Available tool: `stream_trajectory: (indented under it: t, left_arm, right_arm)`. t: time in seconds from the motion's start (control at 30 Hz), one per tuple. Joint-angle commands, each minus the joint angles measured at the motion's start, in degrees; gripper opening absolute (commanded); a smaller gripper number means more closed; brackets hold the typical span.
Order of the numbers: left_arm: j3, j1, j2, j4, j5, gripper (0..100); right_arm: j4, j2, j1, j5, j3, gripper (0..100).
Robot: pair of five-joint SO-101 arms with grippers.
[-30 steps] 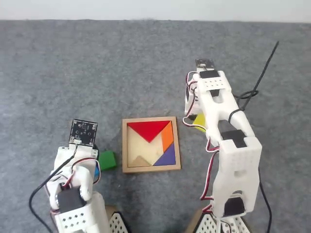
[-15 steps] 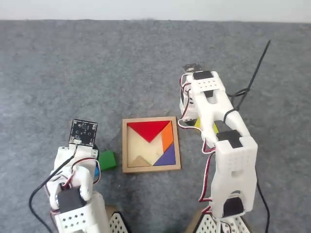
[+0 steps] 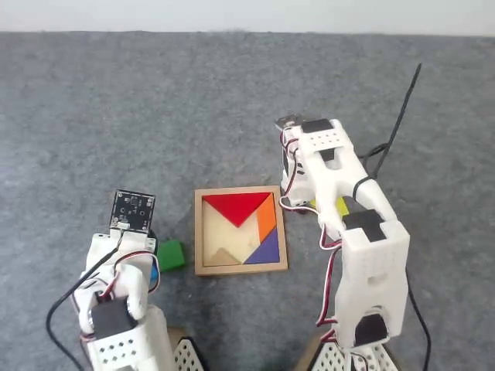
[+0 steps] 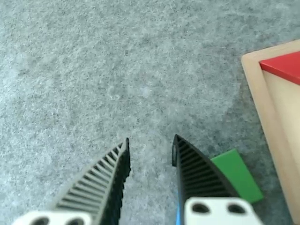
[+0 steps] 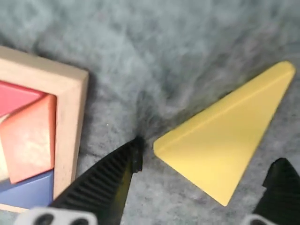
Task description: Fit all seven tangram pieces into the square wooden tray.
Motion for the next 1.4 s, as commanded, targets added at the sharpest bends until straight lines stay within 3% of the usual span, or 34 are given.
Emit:
stream_trajectory:
  t: [0.0,0.2,0.43,0.63,1.37]
  left_arm:
    - [-0.3,-0.4,-1.1,0.3,-0.6,15]
    - [-0.3,-0.4,-1.1,0.3,-0.6,15]
    - [-0.3,-0.4,-1.1,0.4,-0.6,15]
    - [-0.3,-0.4,-1.1,0.4,-0.6,15]
    - [-0.3,-0.3,-1.1,0.4,-0.6,15]
  right_arm:
    - [-0.7,-1.9,0.3,1.1,0.7,41.7]
    - [-2.2,-0.4,0.3,1.6,0.6,41.4]
    - [-2.0,-0.6,0.5,1.0,0.6,26.2]
    - [-1.7,-0.6,0.5,-0.8,0.6,33.1]
    - [-0.7,-7.5,3.5,-1.4,1.6,33.2]
